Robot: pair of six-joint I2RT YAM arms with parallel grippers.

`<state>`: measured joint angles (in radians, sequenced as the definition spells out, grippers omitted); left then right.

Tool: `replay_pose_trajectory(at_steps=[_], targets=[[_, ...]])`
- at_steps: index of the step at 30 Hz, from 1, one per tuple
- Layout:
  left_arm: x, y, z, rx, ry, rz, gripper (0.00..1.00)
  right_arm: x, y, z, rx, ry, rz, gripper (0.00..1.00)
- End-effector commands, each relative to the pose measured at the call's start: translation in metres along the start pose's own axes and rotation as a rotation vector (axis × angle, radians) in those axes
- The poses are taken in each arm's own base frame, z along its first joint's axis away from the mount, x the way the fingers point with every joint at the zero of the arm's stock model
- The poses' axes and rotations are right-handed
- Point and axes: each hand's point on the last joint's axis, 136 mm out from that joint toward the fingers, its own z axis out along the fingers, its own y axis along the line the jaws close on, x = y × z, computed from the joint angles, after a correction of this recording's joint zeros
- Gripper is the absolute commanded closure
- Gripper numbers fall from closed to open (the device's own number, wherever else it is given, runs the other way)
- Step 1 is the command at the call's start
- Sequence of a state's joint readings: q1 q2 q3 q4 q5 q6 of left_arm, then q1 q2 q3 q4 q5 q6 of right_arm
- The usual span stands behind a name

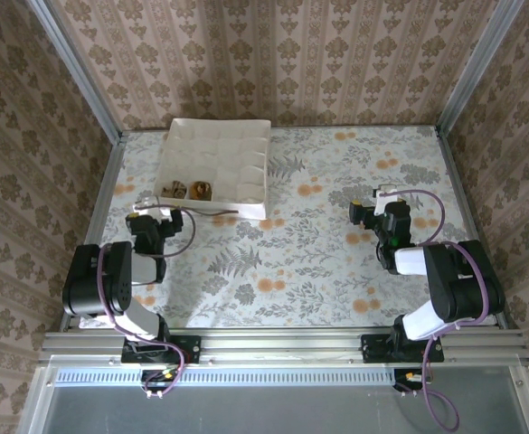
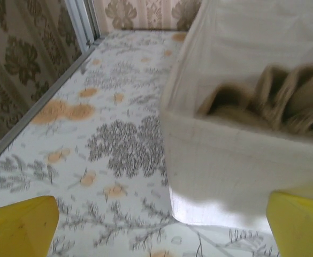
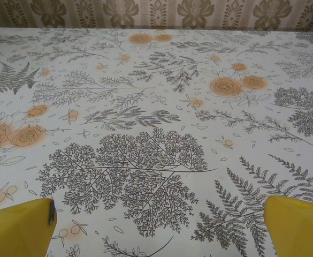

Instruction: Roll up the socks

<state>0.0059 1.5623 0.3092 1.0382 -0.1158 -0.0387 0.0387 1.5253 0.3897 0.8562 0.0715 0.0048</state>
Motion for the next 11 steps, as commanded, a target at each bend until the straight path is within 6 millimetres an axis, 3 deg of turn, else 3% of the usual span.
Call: replay_pose_trajectory(at_steps=[1, 11], targets=[[-0.0095, -0.0004, 0.0037, -0.019, -0.01, 0.046, 0.0, -0.0057, -0.0055, 0.0024, 0.027, -0.013, 0.018, 0.0], [-0.01, -0.0009, 0.0011, -0.02, -0.02, 0.045, 0.0, -0.0058, -0.0065, 0.0034, 0.007, -0.007, 0.032, 0.0]])
